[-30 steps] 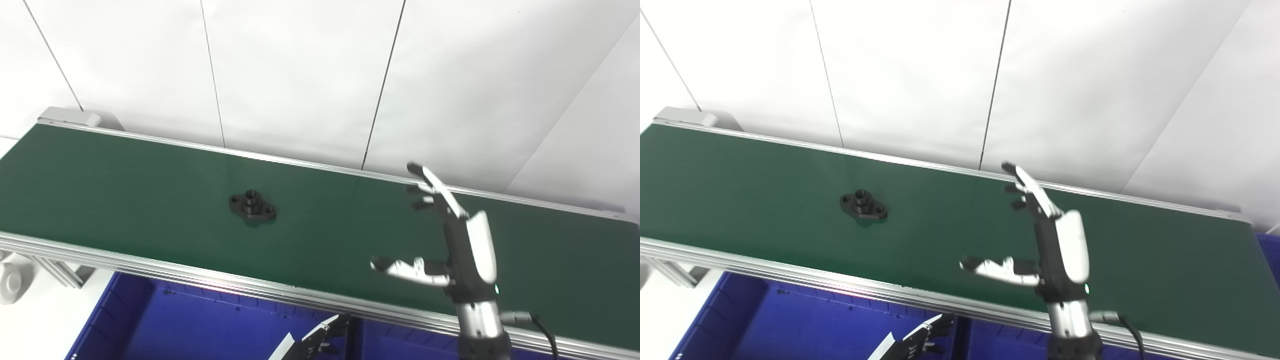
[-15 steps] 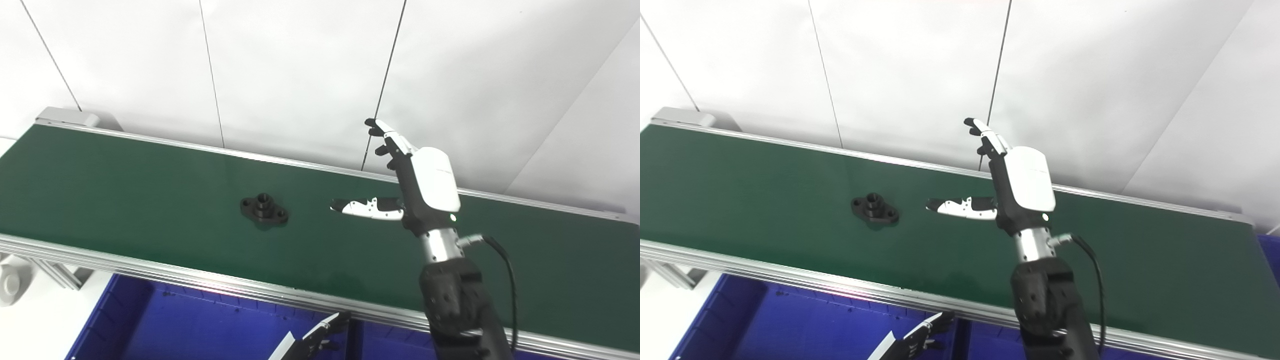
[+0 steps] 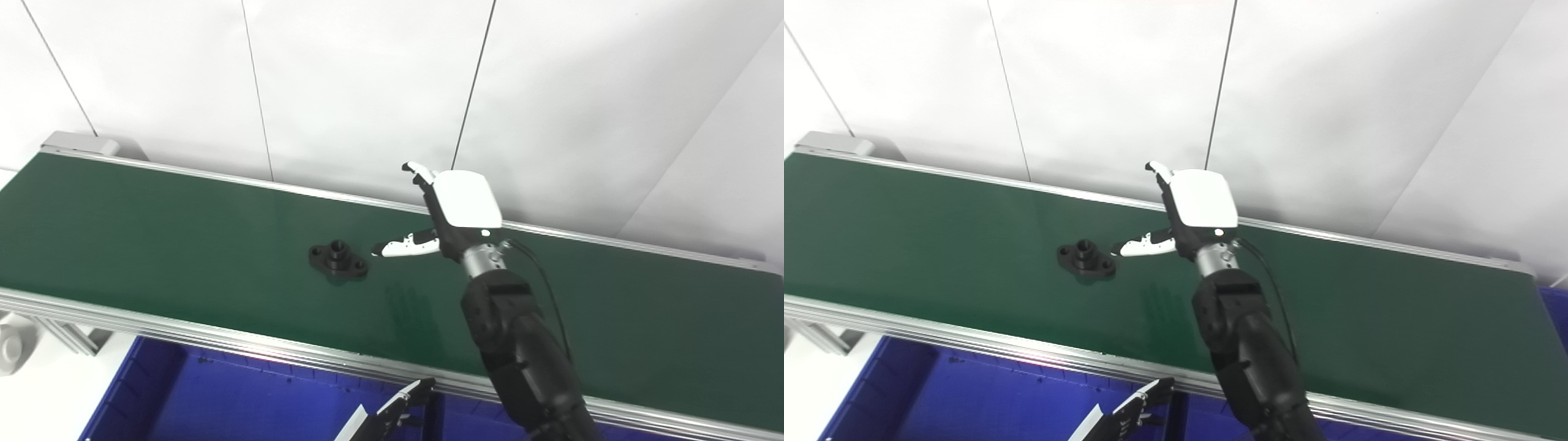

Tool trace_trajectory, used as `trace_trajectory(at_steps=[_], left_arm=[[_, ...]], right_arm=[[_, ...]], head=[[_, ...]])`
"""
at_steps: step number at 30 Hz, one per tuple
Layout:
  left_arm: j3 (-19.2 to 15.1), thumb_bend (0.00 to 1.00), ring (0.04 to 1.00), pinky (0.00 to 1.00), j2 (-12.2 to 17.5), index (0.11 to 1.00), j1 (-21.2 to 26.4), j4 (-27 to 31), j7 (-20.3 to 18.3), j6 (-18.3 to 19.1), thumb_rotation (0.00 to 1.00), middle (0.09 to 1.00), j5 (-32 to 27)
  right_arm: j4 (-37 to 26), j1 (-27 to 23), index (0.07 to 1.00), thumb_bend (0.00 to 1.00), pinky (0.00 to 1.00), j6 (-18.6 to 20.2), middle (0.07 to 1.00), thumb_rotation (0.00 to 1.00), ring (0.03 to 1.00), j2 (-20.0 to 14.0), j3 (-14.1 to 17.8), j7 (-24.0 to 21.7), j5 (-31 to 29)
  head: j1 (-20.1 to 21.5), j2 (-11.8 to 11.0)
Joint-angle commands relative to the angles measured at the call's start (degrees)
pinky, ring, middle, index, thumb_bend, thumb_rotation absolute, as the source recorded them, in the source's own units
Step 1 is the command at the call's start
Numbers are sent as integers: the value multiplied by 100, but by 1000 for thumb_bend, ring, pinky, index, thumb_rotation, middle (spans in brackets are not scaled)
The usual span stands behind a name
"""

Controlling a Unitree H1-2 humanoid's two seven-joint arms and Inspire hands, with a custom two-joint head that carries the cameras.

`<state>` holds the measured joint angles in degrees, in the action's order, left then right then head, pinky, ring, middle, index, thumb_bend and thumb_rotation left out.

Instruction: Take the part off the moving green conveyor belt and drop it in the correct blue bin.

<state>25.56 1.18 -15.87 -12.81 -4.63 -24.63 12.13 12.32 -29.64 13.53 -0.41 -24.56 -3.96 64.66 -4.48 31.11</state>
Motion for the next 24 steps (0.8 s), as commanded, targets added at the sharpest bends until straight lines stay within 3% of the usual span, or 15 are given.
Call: trace_trajectory(at_steps=[1,13,18,24], left_arm=[[80,688,907,793,-162,924,10,159,74,-221,825,923,85],[236,691,884,769,-240,912,2,173,355,-229,844,915,279],[283,700,886,772,-247,912,-14,198,428,-228,850,919,317],[384,655,885,776,-197,908,-1,245,547,-224,830,917,320]], right_arm=[[80,-326,855,1000,444,123,770,599,592,63,-63,186,68],[1115,-530,837,1000,411,251,735,591,566,180,-484,408,-19],[1328,-515,834,1000,440,305,722,583,569,163,-600,384,-64],[1720,-463,833,1000,403,281,712,582,554,81,-667,517,-196]], head=[[-32,9],[-168,65],[-199,96],[-230,113]])
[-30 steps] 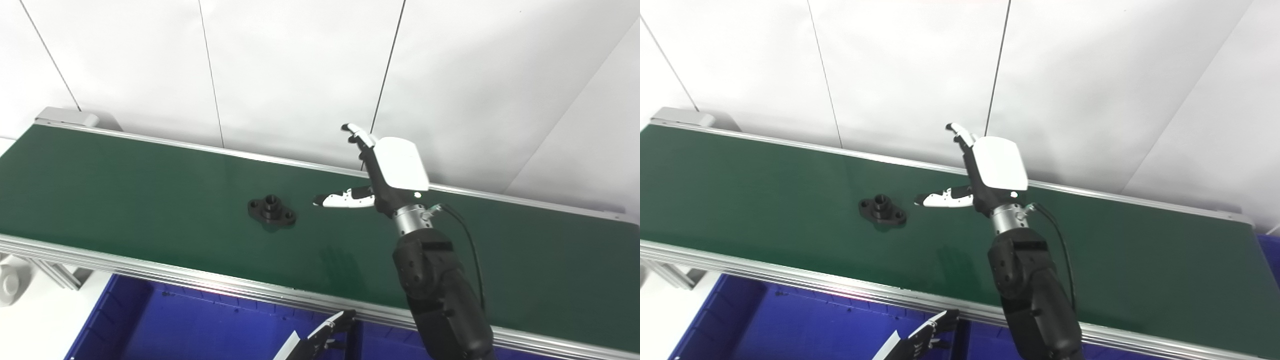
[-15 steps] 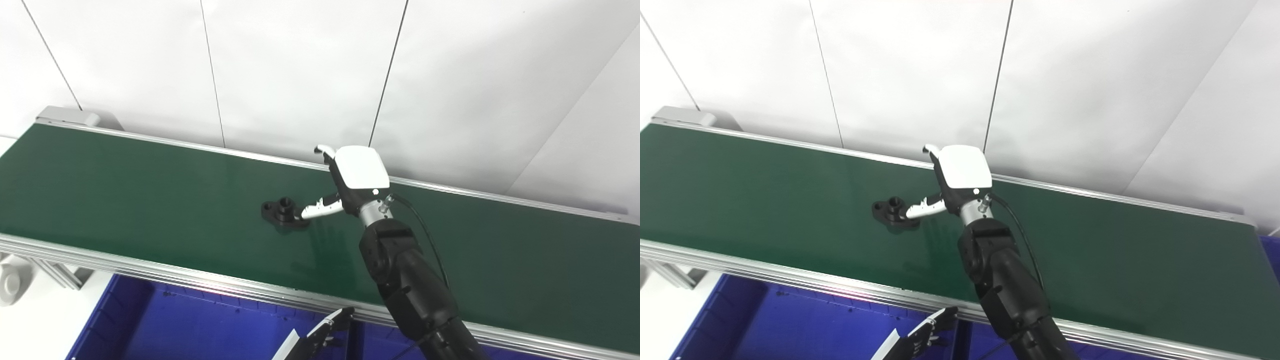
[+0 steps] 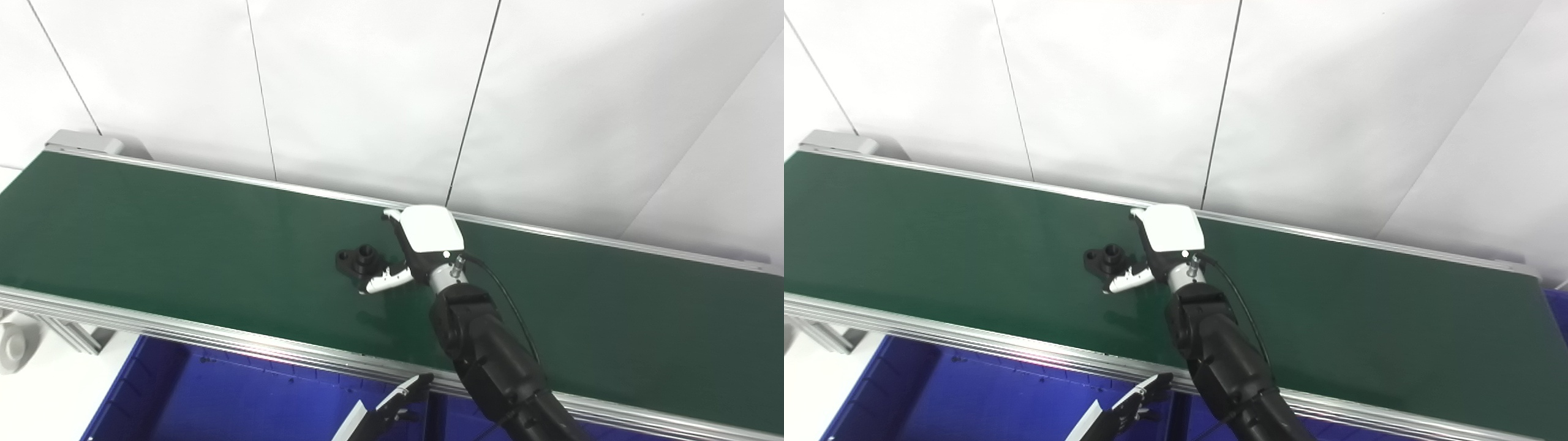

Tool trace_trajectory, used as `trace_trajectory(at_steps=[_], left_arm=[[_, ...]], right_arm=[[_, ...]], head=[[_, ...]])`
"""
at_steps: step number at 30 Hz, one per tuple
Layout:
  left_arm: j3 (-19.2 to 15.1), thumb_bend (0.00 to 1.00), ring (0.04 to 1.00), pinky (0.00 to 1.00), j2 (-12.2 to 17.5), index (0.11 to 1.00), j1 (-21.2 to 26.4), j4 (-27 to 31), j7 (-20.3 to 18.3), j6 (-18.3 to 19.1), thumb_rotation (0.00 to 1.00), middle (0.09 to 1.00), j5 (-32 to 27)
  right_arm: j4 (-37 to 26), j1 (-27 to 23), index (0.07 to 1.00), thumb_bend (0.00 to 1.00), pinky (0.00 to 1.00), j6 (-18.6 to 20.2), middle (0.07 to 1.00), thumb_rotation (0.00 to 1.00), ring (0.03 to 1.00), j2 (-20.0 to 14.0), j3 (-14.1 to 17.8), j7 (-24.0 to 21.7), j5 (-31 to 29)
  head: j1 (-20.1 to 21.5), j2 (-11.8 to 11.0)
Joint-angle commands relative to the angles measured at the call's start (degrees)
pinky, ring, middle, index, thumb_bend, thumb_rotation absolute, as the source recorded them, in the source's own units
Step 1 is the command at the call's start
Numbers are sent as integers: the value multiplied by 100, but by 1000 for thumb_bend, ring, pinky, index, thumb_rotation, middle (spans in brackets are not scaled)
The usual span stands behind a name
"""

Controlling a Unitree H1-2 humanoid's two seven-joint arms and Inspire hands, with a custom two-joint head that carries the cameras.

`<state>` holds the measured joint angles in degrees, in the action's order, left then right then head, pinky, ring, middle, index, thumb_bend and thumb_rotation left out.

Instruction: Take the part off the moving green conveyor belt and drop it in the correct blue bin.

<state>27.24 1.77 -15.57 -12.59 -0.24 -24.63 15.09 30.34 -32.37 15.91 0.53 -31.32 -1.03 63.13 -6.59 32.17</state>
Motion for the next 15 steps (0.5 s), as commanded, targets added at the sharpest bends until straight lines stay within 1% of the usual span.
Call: trace_trajectory(at_steps=[1,9,13,15], left_arm=[[218,653,884,773,-253,909,-44,243,112,-226,831,917,51],[196,668,877,760,-264,911,-124,310,76,-224,838,913,95],[203,664,877,759,-279,910,-172,366,69,-221,836,912,115],[207,661,875,756,-288,911,-191,388,76,-219,840,911,147]], right_arm=[[-65,-179,831,1000,402,43,714,581,555,-25,3,226,-71],[49,-212,824,995,394,60,714,564,541,-41,-63,269,-253],[54,-225,811,993,405,67,712,553,566,-59,-66,306,-318],[71,-221,801,990,404,68,700,544,562,-66,-60,324,-365]], head=[[-33,14],[-48,30],[-81,59],[-100,75]])
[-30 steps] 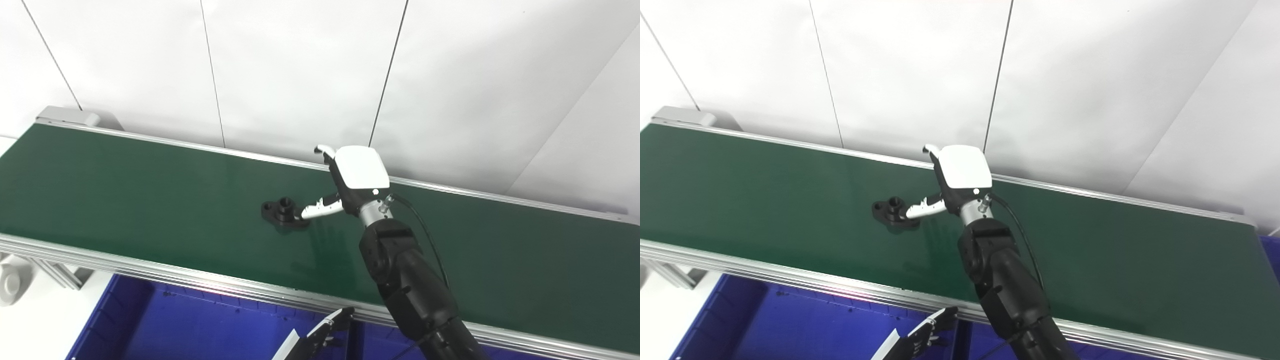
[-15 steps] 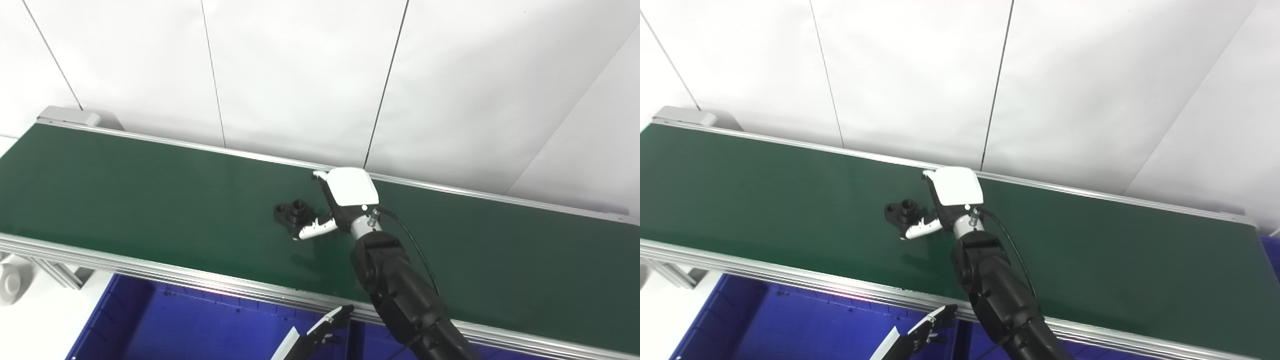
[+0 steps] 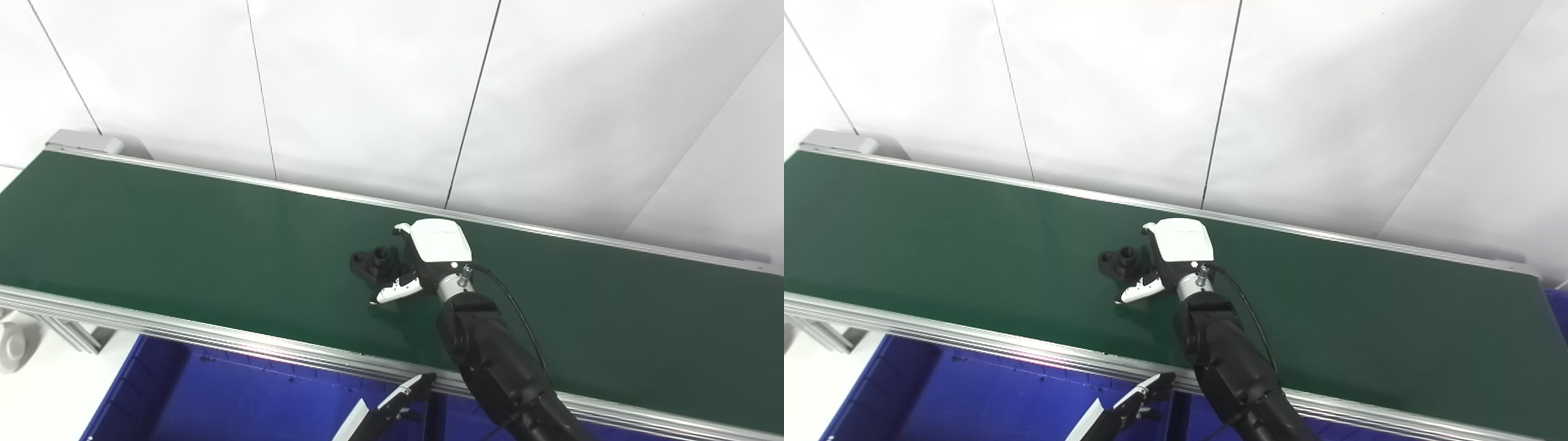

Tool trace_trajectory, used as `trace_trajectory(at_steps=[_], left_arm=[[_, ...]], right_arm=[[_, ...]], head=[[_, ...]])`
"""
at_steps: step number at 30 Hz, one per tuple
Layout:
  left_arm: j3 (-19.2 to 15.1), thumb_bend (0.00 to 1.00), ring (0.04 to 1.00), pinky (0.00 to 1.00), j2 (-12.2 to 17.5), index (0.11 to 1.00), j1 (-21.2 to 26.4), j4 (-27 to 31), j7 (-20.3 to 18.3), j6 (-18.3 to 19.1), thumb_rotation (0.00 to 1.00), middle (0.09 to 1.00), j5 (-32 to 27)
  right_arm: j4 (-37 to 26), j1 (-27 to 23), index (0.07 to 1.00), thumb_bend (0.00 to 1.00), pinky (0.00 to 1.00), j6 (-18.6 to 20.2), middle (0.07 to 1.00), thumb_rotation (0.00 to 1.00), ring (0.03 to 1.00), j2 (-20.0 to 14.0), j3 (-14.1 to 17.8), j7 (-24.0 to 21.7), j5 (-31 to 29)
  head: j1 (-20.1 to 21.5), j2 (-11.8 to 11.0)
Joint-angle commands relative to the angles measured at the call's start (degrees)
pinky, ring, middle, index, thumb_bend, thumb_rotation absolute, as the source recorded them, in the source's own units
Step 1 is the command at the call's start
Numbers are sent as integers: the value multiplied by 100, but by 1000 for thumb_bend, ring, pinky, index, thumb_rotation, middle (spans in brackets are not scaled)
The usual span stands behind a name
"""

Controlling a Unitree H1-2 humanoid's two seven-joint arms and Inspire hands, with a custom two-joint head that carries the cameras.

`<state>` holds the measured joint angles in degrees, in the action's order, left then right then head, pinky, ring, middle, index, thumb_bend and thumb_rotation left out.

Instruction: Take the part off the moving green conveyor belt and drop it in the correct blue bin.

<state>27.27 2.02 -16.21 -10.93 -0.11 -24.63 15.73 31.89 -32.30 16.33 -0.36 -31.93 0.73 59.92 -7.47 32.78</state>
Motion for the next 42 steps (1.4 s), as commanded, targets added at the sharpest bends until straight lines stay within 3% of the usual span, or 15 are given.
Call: trace_trajectory(at_steps=[1,8,12,14,15,16,17,18,21,26,32,37,42], left_arm=[[203,661,876,755,-318,912,-131,226,59,-217,840,912,86],[205,645,880,764,-354,916,-192,290,38,-207,829,914,81],[186,647,880,767,-375,917,-227,361,11,-168,829,916,105],[180,642,880,770,-381,917,-239,395,0,-153,829,917,116],[178,636,882,774,-384,918,-245,411,-5,-151,827,917,117],[176,634,882,775,-386,919,-249,420,-9,-149,827,917,118],[174,633,882,775,-386,919,-256,442,-19,-133,826,917,114],[173,626,882,774,-384,921,-260,456,-27,-124,823,917,114],[170,614,883,771,-381,926,-273,502,-50,-85,820,921,126],[161,590,887,776,-366,927,-299,579,-88,-81,798,925,108],[128,613,888,777,-348,925,-336,616,-165,-18,797,922,45],[115,628,897,789,-325,928,-338,643,-209,34,808,929,30],[106,638,900,794,-334,932,-329,627,-241,64,815,927,-14]], right_arm=[[-59,-229,796,986,387,38,687,542,539,26,-2,157,-58],[-4,-192,735,952,301,86,599,529,432,37,-99,106,-69],[61,-193,674,920,176,49,381,515,253,50,-214,47,-80],[88,-193,630,874,164,85,357,469,239,47,-282,-7,-66],[93,-185,593,802,169,114,358,376,245,46,-306,-60,-76],[93,-180,584,783,170,136,359,350,247,44,-322,-97,-91],[114,-198,578,771,171,373,359,333,248,47,-397,-459,-32],[149,-227,523,629,162,601,425,136,243,43,-494,-837,46],[182,-261,494,538,166,989,468,11,255,-26,-761,-1586,189],[299,-182,492,527,136,1056,470,0,215,-171,-1025,-2322,474],[78,-57,495,526,106,1056,470,0,180,-298,-1037,-3379,967],[-73,69,495,524,107,1057,470,0,183,-246,-685,-3643,1290],[-196,106,495,525,119,1056,470,0,195,-272,-665,-3720,1350]], head=[[-12,13],[-51,54],[-64,74],[-74,91],[-79,100],[-79,100],[-85,114],[-85,114],[-96,132],[-120,189],[-98,223],[-41,237],[-35,237]])
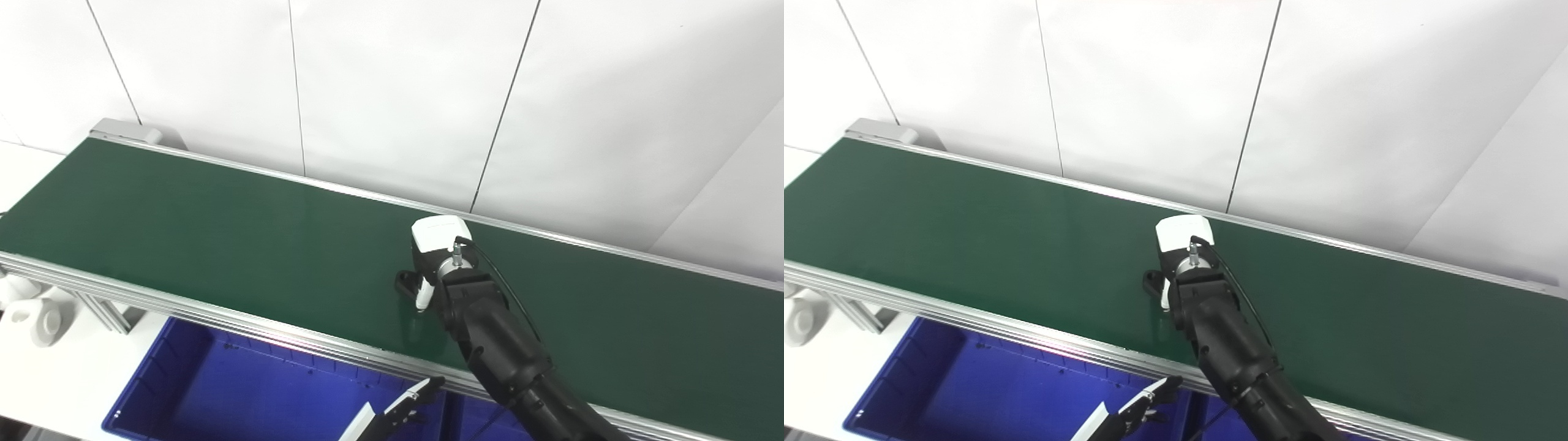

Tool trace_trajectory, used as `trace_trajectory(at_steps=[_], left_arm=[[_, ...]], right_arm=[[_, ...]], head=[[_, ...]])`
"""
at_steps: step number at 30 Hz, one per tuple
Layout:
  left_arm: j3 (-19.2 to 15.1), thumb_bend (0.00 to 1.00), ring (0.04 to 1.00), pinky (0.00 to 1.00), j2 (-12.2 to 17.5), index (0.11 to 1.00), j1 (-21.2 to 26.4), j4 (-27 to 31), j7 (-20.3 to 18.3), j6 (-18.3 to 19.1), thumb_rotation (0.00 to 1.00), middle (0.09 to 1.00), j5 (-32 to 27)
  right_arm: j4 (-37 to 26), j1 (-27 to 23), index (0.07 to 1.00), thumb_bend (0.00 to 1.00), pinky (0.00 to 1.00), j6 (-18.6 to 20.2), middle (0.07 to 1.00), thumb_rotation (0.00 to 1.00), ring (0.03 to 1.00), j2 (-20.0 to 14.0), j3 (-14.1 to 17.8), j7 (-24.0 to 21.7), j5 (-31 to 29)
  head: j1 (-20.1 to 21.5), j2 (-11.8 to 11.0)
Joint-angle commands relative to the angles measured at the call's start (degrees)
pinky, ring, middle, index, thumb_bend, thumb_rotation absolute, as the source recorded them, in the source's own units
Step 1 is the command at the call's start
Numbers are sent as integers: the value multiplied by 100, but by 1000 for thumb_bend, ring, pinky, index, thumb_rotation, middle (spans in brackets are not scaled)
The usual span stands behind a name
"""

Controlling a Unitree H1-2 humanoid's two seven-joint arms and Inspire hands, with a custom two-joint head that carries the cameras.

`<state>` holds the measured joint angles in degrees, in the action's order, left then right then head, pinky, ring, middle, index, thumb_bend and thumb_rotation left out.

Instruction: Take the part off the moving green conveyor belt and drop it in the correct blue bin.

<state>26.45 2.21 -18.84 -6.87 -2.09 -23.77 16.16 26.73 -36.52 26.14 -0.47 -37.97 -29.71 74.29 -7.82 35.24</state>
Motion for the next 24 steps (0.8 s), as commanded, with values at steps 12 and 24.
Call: trace_trajectory(at_steps=[12,24], left_arm=[[132,627,909,811,-291,940,-67,279,-122,-17,834,933,-121],[18,607,940,868,-16,959,-211,690,-403,171,865,946,-424]], right_arm=[[-989,995,492,524,161,19,471,0,244,-433,306,43,-566],[-2752,1821,493,522,204,-92,469,1,284,-955,709,343,-859]], head=[[341,118],[718,296]])
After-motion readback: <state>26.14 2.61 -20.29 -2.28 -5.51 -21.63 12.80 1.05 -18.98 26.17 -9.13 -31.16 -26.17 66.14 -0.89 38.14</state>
